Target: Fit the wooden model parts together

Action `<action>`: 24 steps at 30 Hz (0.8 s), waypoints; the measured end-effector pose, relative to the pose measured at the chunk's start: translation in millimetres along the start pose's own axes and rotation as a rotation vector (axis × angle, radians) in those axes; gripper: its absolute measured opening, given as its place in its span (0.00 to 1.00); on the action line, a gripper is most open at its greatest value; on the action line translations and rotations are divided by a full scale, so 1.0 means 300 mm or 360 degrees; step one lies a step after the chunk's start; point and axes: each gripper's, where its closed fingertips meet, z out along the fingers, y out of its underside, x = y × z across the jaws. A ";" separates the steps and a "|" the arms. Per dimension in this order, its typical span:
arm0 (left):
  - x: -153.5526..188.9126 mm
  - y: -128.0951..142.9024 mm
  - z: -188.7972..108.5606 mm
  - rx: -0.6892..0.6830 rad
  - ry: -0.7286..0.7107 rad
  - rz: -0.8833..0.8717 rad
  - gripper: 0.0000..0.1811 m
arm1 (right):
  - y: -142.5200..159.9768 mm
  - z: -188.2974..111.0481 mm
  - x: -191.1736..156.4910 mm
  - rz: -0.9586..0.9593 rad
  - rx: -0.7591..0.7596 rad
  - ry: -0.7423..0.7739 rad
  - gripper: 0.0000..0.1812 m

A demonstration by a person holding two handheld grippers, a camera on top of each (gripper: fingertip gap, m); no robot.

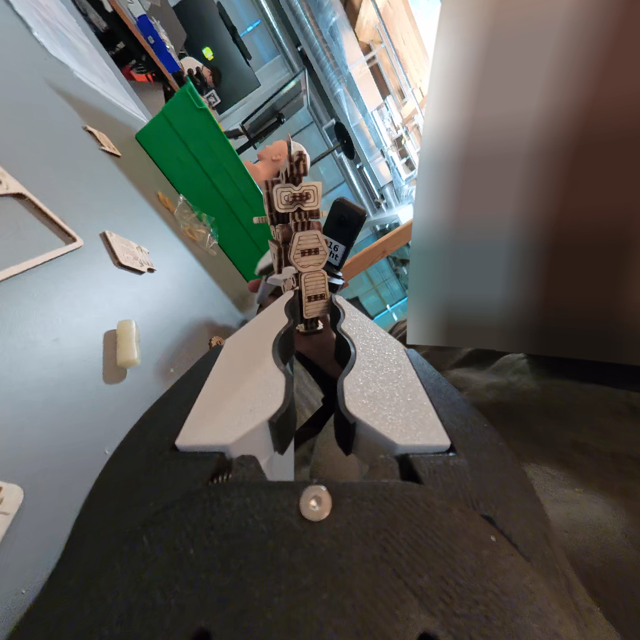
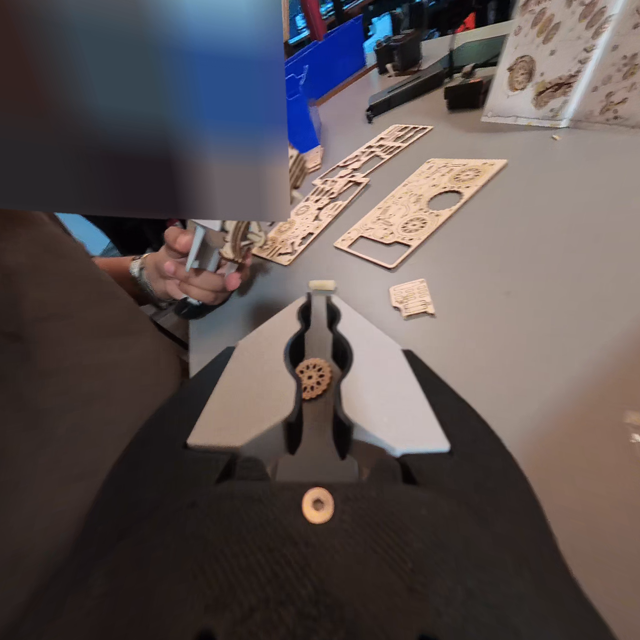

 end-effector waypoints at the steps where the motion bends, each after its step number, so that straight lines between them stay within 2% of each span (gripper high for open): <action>1: -0.001 -0.010 -0.004 0.0040 0.0009 -0.0036 0.07 | -0.008 -0.002 0.025 0.0000 0.0010 0.0052 0.09; 6: -0.016 -0.041 -0.015 0.0108 0.0017 -0.0111 0.07 | -0.017 -0.015 0.062 -0.0044 0.0010 0.0112 0.00; 15: -0.044 -0.042 -0.009 0.0097 -0.0029 -0.0175 0.07 | 0.083 0.045 0.069 -0.0364 -0.0337 0.0295 0.00; 24: -0.056 -0.046 -0.008 0.0101 -0.0044 -0.0215 0.07 | 0.071 0.039 0.089 -0.0336 -0.0308 0.0339 0.00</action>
